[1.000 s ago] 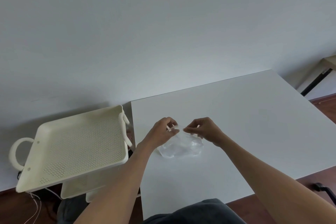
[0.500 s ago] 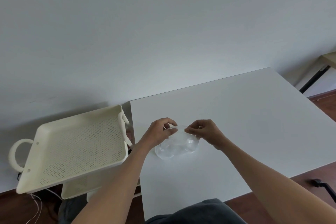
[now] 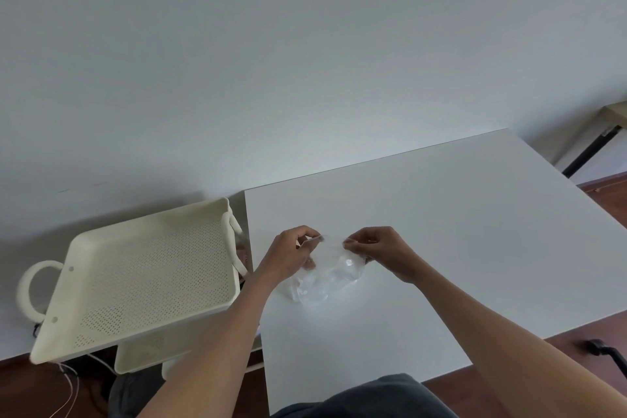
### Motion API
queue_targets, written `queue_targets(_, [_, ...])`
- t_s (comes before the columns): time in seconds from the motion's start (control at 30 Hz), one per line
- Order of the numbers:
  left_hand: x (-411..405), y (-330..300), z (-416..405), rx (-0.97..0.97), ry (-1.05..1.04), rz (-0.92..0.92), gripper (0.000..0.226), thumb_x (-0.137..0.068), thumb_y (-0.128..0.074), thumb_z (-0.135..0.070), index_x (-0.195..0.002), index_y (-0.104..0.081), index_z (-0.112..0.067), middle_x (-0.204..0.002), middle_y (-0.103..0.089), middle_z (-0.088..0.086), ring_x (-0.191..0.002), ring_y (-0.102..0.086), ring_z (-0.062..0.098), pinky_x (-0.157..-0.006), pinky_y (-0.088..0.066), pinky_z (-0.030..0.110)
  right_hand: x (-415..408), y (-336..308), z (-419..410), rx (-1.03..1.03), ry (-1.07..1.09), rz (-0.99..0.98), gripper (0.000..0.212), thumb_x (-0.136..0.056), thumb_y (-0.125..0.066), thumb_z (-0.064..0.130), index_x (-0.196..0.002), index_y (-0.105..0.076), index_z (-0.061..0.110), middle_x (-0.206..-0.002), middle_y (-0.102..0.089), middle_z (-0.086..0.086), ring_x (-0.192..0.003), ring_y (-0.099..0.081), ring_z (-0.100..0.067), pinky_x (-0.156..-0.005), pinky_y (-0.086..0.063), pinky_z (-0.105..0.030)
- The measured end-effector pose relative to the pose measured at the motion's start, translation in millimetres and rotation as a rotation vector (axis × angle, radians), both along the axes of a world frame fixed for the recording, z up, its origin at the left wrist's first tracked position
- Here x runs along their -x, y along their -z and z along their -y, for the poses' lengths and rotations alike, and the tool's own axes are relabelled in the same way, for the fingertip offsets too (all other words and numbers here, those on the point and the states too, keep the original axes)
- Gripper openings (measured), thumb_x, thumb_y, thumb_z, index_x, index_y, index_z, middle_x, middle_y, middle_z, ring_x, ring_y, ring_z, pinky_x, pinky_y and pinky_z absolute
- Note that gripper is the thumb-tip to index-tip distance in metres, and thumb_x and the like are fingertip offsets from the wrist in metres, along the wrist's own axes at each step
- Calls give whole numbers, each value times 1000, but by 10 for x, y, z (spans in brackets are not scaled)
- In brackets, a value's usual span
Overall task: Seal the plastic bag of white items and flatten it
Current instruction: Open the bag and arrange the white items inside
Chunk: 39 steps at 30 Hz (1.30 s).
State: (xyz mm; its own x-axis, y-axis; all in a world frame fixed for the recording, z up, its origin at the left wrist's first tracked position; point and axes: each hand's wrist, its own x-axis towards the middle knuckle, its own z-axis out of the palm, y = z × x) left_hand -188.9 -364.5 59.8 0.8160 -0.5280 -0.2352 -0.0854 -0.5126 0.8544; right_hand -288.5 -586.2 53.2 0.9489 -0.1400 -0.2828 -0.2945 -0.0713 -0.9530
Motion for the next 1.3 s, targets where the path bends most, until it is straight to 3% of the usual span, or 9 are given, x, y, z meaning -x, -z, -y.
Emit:
queue_targets(0.17, [47,-13,5,-28,39,-25,13,-95,-66,-37,-97,-66,-24,-70,-68,-5,-65,-74,13,-76,-56,33,-86,12,-42,188,99,76,13,-86,-84,27,-90,-81,15,-65,-58,-5,-62,-49,-14,-59,-41,-27])
queue_targets(0.3, [25,-65,63,-62,46,92,17,-91,-71,-39,-99,-66,-25,-96,-68,-7,-81,-67,11,-70,-48,22,-104,-40,-63,152,54,104,16,-86,-84,31,-92,-82,16,-77,-67,-22,-68,-59,-16,-66,-49,-28])
queue_targets(0.4, [5,-85,102,-34,63,92,15,-96,-68,-34,-102,-70,-21,-95,-70,-3,-71,-73,8,-70,-50,23,-87,-47,-46,58,12,60,22,-87,-83,33,-97,-80,13,-94,-77,-18,-78,-70,-13,-71,-56,-22])
queue_targets(0.57, [1,-45,84,-20,-5,107,14,-99,-63,-31,-95,-68,-19,-89,-68,-4,-66,-73,6,-70,-50,23,-10,12,24,-147,-85,-61,37,-90,-80,30,-108,-73,-2,-98,-76,-15,-87,-71,-23,-86,-61,-37])
queue_targets(0.77, [66,-50,95,-8,-21,55,13,-100,-58,-31,-91,-61,-22,-89,-63,-2,-64,-77,11,-65,-52,32,-95,-63,-49,63,-10,19,22,-89,-82,25,-96,-76,6,-70,-67,-2,-59,-58,-8,-58,-46,-21])
queue_targets(0.93, [58,-105,101,17,43,11,15,-95,-66,-38,-104,-61,-26,-81,-66,1,-64,-78,17,-70,-63,39,-222,-117,-115,204,45,130,15,-86,-84,29,-88,-78,15,-61,-46,1,-57,-40,-11,-54,-35,-17])
queue_targets(1.1, [5,-121,61,21,19,23,21,-99,-64,-39,-107,-67,-21,-79,-63,4,-62,-78,19,-73,-64,46,-192,-129,-110,122,-15,51,26,-89,-79,40,-98,-78,16,-69,-69,5,-62,-61,-4,-60,-47,-18])
queue_targets(1.2, [5,-106,32,20,-1,30,14,-101,-61,-36,-102,-64,-22,-78,-60,3,-61,-77,21,-69,-64,46,-133,-111,-76,125,-78,-15,35,-90,-76,45,-102,-77,13,-88,-77,-12,-72,-65,-6,-66,-48,-20])
queue_targets(1.3, [24,-76,37,-11,-2,55,13,-100,-59,-37,-99,-62,-24,-83,-62,1,-63,-75,15,-64,-60,36,-134,-130,-71,100,-73,-15,31,-88,-81,37,-100,-77,9,-76,-71,-8,-69,-61,-6,-63,-47,-17])
